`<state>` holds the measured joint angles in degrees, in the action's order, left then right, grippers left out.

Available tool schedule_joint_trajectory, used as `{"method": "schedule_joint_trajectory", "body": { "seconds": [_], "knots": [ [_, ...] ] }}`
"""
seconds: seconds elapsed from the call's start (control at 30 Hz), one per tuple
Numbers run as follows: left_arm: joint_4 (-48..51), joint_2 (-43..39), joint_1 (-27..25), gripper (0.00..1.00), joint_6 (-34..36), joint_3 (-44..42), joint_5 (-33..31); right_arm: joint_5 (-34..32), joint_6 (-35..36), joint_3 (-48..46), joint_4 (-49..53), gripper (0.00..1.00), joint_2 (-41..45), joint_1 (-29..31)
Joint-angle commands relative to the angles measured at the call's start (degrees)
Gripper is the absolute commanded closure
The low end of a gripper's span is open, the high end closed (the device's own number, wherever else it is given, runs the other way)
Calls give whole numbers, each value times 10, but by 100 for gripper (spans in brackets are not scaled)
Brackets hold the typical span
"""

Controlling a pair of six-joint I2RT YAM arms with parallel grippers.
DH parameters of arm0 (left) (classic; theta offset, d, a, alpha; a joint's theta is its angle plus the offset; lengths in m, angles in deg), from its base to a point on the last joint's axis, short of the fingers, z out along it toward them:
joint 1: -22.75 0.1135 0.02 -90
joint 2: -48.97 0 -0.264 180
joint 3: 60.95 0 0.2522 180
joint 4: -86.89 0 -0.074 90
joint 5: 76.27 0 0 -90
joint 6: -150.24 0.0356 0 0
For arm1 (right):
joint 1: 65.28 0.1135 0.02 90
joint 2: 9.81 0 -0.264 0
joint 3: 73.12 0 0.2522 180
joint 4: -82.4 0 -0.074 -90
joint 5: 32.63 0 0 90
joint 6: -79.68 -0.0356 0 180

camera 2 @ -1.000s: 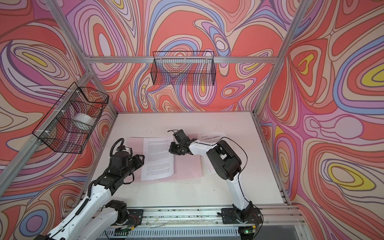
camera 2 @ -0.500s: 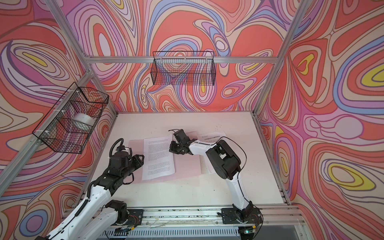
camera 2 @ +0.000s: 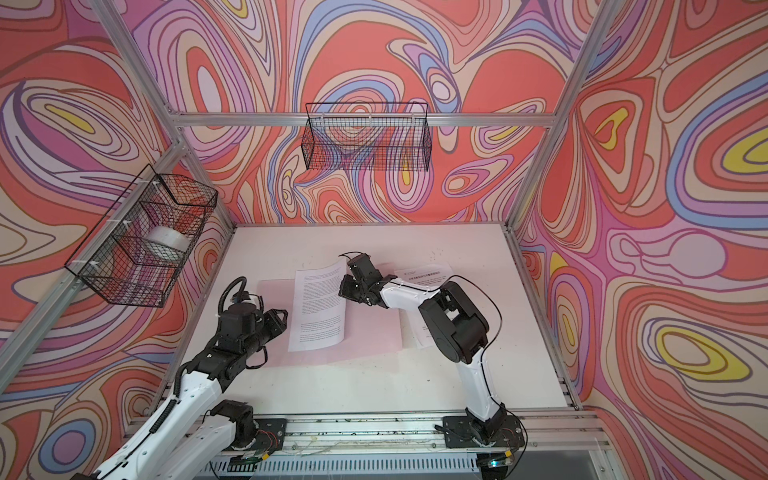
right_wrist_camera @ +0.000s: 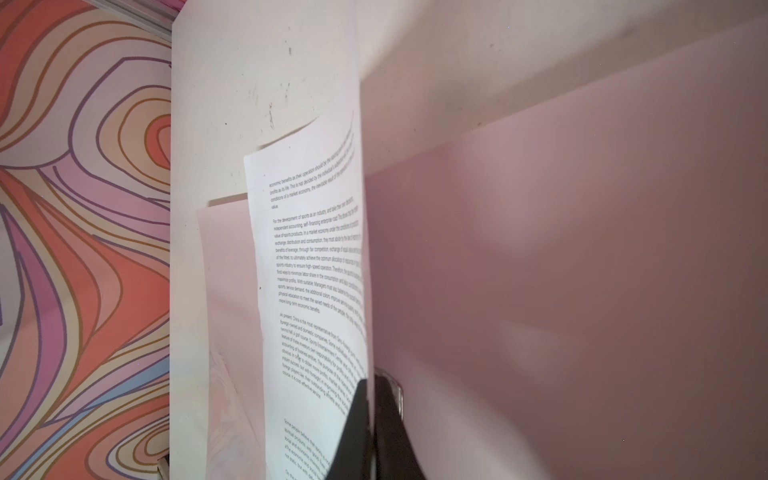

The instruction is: Put the files into the folder

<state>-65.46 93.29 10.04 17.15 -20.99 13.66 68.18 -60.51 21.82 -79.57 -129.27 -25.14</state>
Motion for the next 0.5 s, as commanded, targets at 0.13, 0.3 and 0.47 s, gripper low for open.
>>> {"method": "schedule_joint_trajectory", "body": {
  "seconds": [0.13,0.3,0.47],
  "knots": [
    [8,-6,3,55,1,-12,-12,-50,-23,3,9,100,5,30],
    [7,-13,3,55,0,-13,-15,-85,-47,0,14,100,5,45],
    [7,-21,3,55,-2,-17,-17,-120,-72,-10,11,100,14,56]
  ]
}}
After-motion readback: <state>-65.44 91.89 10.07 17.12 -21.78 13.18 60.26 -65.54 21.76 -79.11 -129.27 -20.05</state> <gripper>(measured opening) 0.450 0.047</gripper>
